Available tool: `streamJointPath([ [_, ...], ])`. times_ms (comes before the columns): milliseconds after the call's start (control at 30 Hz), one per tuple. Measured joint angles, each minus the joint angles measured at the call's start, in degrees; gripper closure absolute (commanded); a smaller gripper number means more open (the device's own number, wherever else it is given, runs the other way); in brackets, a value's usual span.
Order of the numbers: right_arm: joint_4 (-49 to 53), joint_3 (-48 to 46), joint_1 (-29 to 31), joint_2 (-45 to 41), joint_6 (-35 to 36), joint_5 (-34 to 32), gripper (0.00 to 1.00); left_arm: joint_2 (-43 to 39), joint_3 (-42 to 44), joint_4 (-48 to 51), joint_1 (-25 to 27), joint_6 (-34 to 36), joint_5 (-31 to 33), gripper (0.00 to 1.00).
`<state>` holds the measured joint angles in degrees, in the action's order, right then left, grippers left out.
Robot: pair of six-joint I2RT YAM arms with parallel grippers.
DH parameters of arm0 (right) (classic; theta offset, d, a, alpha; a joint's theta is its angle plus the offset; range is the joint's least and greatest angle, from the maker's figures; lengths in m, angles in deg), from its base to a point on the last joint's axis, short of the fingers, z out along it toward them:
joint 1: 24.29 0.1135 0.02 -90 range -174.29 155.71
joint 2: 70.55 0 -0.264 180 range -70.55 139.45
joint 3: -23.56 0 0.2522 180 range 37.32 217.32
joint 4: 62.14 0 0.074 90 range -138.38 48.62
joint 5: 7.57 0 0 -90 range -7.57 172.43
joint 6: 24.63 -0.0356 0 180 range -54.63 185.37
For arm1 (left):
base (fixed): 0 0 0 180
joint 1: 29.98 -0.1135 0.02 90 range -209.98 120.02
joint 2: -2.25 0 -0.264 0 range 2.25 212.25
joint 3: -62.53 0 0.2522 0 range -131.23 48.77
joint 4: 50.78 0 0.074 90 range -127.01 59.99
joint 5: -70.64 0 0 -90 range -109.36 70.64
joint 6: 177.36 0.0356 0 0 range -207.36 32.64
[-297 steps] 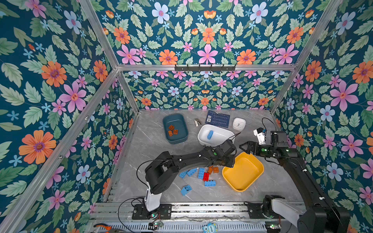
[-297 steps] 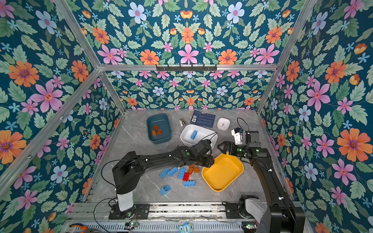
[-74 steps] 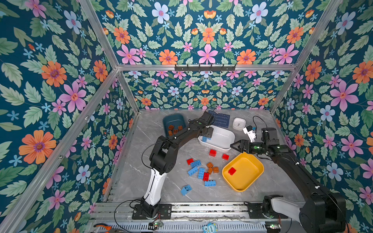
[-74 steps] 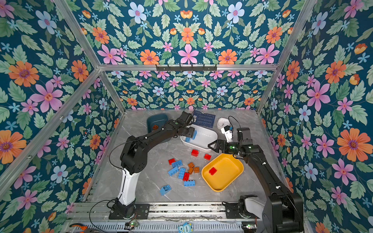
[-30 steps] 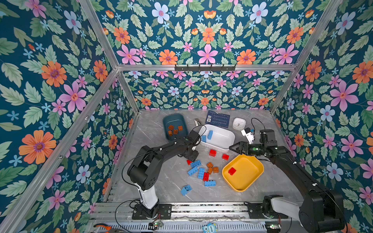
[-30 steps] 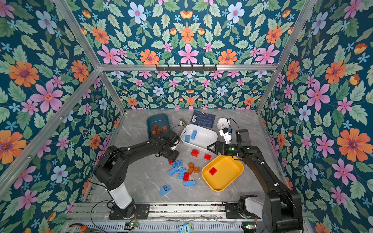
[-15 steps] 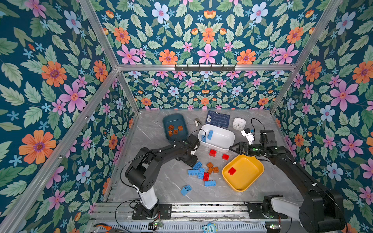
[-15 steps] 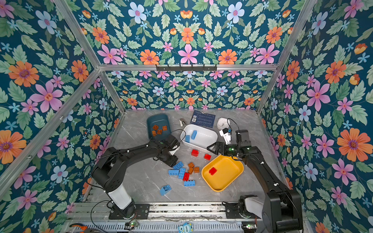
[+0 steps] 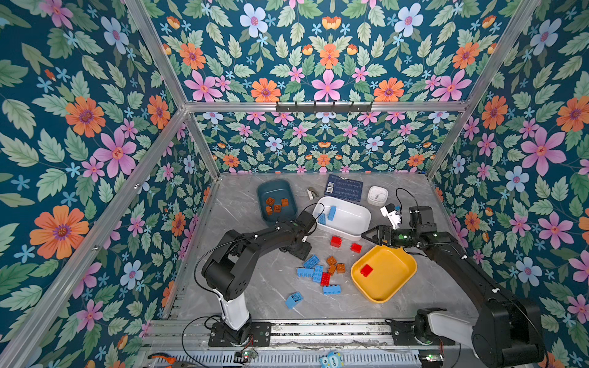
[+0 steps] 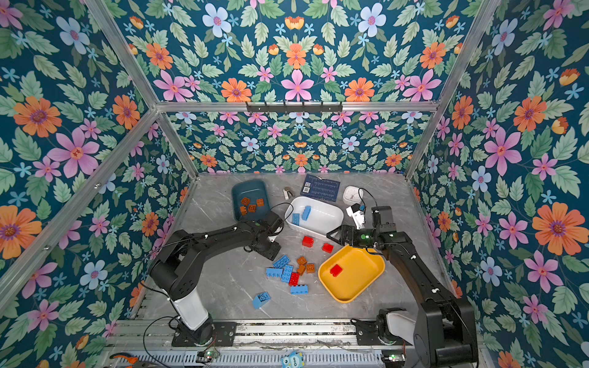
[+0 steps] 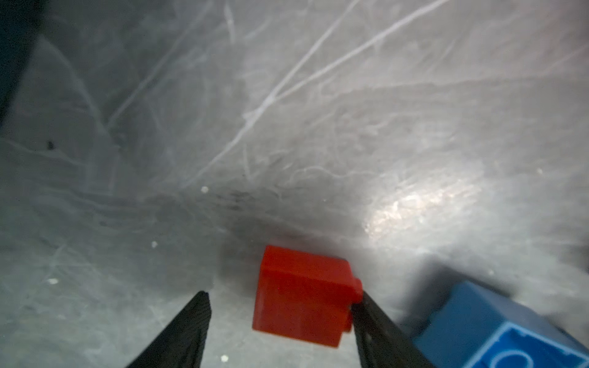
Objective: Sort the legos into containers by color
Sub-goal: 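Lower the left gripper around the small red brick and grasp it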
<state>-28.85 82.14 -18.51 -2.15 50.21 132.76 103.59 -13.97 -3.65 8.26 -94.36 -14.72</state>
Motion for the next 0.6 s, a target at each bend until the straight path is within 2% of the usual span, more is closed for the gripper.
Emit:
streamJointPath([
  [267,-0.07,-0.02,0.0,0.31,-0.02,0.0,0.01,0.17,-2.01,-0.79,0.0,-2.36,0.66,0.25],
  [367,-0.24,-0.11,0.0,0.31,-0.02,0.02,0.01,0.24,-3.34,-0.76,0.0,-2.08,-0.04,0.29],
  [600,-0.74,-0.7,0.0,0.22,-0.02,0.09,0.01,-1.27,-5.03,2.14,0.13,11.23,-5.01,0.31],
])
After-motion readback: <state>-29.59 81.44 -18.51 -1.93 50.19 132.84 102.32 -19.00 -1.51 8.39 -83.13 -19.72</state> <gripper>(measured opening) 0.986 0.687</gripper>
